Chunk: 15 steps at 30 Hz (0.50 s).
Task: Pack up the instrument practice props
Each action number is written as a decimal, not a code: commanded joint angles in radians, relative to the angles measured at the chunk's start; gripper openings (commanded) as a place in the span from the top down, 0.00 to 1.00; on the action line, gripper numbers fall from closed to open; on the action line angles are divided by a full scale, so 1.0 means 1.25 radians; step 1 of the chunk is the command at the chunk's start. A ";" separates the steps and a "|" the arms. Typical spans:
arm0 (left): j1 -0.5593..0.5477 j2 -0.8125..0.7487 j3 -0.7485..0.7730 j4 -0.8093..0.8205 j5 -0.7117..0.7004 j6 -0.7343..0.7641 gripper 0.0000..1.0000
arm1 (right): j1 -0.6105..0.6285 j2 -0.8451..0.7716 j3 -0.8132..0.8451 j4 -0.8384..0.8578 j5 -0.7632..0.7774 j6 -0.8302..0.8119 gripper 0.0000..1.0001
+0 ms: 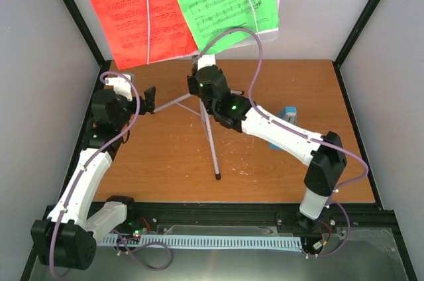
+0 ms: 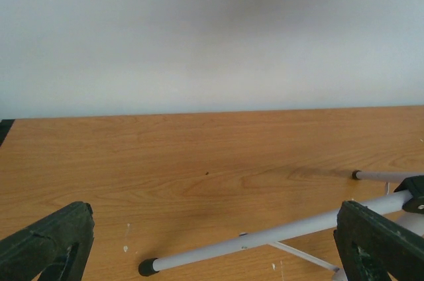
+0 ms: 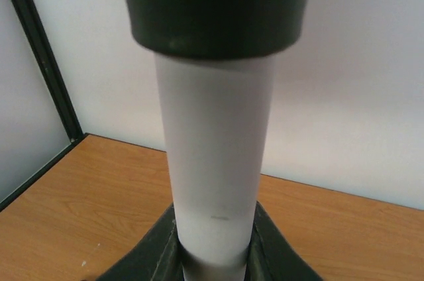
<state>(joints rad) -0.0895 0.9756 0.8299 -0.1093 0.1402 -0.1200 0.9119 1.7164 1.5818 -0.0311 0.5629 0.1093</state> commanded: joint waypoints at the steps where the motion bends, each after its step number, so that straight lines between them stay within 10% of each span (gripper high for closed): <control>1: 0.004 -0.037 0.012 -0.003 -0.034 -0.016 0.01 | 0.025 0.015 0.076 0.006 0.146 0.134 0.97; 5: 0.004 -0.059 0.002 0.001 -0.036 -0.012 0.01 | 0.026 0.028 0.075 0.005 0.093 0.130 0.91; 7: 0.004 -0.066 0.001 0.000 -0.038 -0.011 0.01 | 0.026 0.014 0.048 0.020 0.027 0.102 0.36; 9: 0.004 -0.070 0.002 0.001 -0.044 -0.010 0.00 | 0.024 -0.011 0.007 0.068 -0.064 0.043 0.12; 15: 0.004 -0.074 0.001 0.001 -0.058 -0.004 0.01 | 0.023 -0.116 -0.124 0.086 -0.298 -0.088 0.00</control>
<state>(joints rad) -0.0895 0.8982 0.8276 -0.1131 0.0917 -0.1242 0.9390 1.6913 1.5311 0.0154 0.4095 0.1028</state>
